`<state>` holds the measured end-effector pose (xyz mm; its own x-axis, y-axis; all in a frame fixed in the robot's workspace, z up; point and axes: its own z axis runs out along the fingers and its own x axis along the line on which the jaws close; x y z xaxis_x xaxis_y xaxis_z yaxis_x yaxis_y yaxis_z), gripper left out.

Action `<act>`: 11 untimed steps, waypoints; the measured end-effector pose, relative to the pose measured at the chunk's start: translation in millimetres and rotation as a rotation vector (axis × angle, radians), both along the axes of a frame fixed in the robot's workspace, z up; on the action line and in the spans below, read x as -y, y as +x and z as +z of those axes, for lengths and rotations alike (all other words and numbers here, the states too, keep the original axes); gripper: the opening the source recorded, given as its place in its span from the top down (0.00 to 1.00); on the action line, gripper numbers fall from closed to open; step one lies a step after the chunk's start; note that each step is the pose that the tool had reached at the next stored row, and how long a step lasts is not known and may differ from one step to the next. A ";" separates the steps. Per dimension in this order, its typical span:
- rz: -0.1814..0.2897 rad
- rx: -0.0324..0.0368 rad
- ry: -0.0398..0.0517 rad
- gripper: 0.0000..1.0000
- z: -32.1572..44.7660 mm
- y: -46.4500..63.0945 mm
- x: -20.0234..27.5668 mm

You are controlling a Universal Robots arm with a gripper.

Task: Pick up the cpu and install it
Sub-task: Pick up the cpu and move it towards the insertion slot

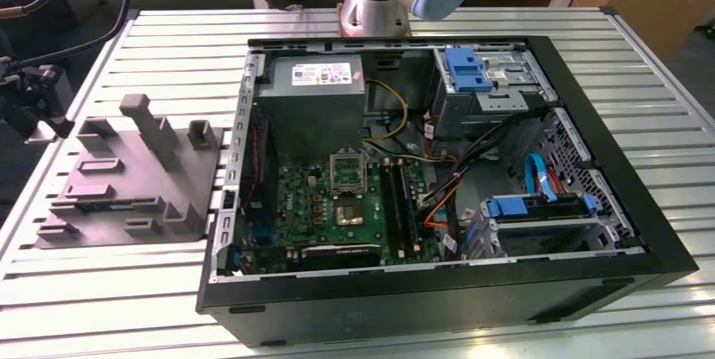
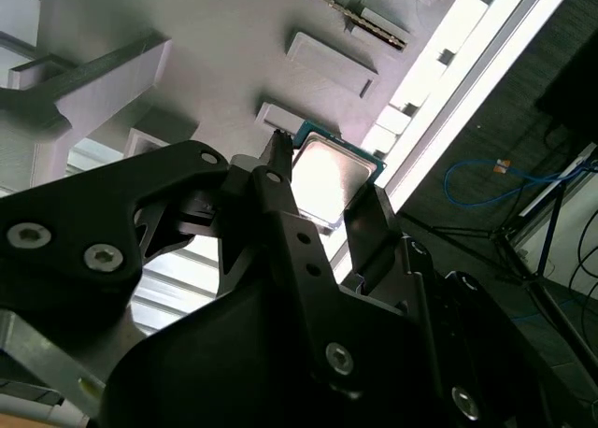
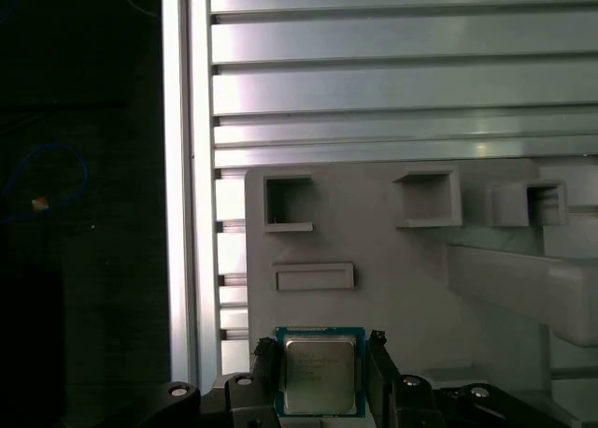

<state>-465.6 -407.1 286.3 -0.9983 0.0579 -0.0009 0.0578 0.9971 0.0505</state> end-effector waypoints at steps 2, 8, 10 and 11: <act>0.000 0.0000 0.0000 0.53 0.6 0.0 0.0; 0.000 0.0000 0.0000 0.53 3.4 0.0 0.0; 0.000 0.0000 0.0000 0.53 4.2 0.0 0.0; 0.000 0.0000 -0.0001 0.53 4.7 0.0 0.0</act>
<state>-465.6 -407.1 291.1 -0.9983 0.0578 -0.0009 0.0576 0.9971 0.0504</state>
